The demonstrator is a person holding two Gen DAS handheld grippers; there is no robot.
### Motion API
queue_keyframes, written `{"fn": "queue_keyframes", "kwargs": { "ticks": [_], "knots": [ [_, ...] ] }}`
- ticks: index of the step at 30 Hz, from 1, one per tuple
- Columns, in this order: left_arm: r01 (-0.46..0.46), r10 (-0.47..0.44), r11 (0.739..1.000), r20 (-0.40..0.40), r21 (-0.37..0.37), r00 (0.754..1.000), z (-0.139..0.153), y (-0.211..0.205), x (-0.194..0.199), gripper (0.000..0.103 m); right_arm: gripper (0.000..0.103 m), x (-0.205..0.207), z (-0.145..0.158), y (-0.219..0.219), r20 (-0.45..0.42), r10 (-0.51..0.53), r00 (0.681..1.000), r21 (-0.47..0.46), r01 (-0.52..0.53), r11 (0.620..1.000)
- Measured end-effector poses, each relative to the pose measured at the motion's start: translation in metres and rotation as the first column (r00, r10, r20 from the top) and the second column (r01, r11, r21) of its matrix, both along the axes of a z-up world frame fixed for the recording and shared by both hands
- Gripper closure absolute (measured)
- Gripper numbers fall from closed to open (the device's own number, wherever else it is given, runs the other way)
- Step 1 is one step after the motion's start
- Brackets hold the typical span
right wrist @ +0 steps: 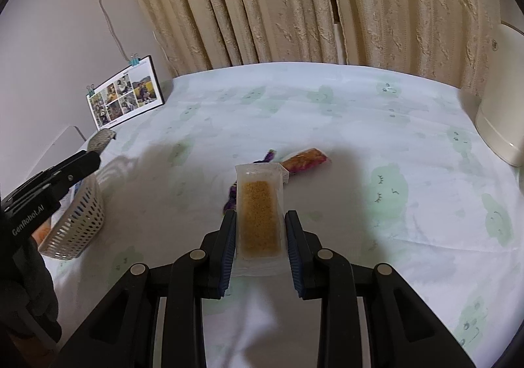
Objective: Organize snacks
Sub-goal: 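Carry the silver wrapper snack into the basket and open the left gripper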
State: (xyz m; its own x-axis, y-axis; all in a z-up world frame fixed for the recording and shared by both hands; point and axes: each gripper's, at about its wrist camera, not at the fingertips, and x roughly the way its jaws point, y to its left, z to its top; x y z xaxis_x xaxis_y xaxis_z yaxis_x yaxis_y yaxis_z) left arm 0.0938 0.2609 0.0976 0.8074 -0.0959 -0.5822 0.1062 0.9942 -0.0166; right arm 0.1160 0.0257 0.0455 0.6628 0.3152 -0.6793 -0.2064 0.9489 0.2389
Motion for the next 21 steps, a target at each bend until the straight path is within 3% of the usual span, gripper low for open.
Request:
{"fn": "queue_keyframes", "kwargs": {
  "ticks": [12, 21],
  "knots": [
    [-0.172, 0.173, 0.984, 0.025, -0.037, 0.985, 0.012, 0.083, -0.029, 0.078, 0.076, -0.019, 0.012, 0.024, 0.024, 0.044, 0.999, 0.047, -0.045, 0.998],
    [-0.242, 0.242, 0.969, 0.005, -0.058, 0.97, 0.008, 0.121, -0.038, 0.074, 0.076, -0.03, 0.018, 0.039, 0.03, 0.059, 0.998, 0.084, -0.061, 0.995]
  ]
}}
